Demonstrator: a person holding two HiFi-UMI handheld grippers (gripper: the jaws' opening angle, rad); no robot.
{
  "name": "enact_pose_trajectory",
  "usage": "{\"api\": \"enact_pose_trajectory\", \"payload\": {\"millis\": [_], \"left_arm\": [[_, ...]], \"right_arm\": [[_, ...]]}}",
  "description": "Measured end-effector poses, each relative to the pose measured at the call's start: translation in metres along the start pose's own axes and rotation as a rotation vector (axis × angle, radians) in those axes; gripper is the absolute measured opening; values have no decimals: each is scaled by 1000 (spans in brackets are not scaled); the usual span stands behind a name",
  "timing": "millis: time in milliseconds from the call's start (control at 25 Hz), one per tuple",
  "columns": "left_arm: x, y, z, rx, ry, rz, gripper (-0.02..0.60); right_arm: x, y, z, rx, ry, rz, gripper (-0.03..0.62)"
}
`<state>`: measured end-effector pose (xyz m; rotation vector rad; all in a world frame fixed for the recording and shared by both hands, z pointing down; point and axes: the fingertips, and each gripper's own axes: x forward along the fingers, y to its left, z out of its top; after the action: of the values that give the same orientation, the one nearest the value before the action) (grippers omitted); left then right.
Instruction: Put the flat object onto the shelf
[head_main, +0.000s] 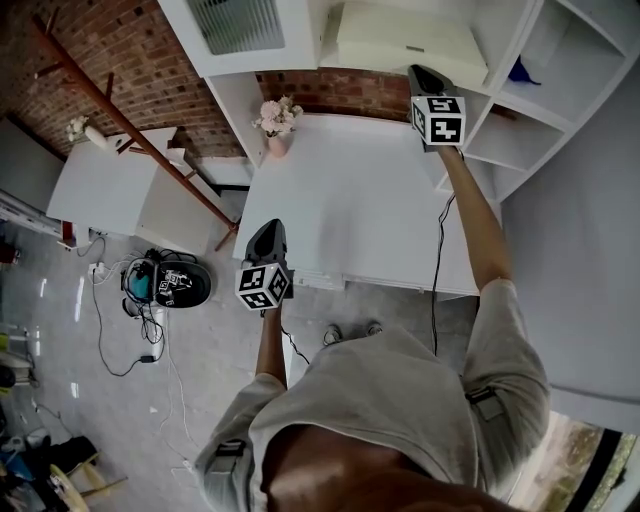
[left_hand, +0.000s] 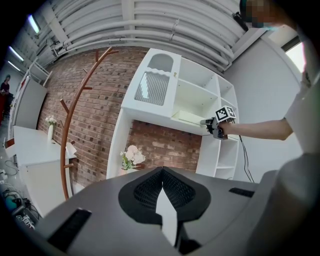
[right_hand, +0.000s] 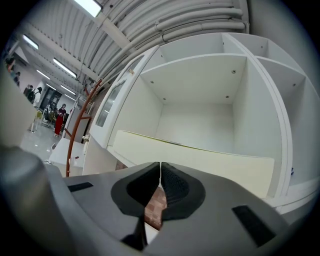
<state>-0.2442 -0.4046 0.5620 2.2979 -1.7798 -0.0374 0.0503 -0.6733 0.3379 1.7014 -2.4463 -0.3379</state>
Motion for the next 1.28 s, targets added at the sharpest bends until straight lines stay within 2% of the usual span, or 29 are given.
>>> {"api": "enact_pose_trajectory", "payload": {"millis": [240, 600, 1280], "left_arm": [[5, 3, 2, 2, 1, 1, 15], [8, -4, 5, 10, -2, -14, 15], [1, -28, 6, 27, -5, -64, 15]], "right_arm": [[1, -1, -1, -18, -13, 7, 31], [-14, 3, -2, 42, -63, 59, 31], [-89, 48, -16, -17, -85, 115, 28]]}}
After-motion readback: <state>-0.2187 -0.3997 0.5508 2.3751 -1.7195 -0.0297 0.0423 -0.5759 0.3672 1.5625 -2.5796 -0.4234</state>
